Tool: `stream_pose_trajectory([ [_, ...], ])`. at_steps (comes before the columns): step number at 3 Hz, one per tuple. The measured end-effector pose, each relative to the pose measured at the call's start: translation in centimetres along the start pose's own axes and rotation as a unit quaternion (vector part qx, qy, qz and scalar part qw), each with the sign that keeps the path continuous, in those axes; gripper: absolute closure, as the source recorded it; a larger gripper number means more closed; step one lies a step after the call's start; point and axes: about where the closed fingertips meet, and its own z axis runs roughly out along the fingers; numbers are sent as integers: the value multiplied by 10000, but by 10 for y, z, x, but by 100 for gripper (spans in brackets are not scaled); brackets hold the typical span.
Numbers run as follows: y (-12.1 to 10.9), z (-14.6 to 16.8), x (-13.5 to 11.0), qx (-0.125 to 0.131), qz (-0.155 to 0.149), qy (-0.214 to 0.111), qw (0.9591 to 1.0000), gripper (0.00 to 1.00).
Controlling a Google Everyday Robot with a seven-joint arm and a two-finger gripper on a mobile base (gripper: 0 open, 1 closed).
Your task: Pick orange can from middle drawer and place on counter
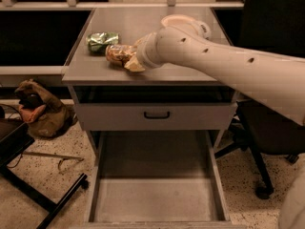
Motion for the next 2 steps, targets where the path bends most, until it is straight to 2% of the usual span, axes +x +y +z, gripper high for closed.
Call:
stream_pose_trajectory([
  [1, 0, 0, 0, 0, 0, 0, 10000, 81],
  [2, 0, 0, 0, 0, 0, 0, 10000, 58],
])
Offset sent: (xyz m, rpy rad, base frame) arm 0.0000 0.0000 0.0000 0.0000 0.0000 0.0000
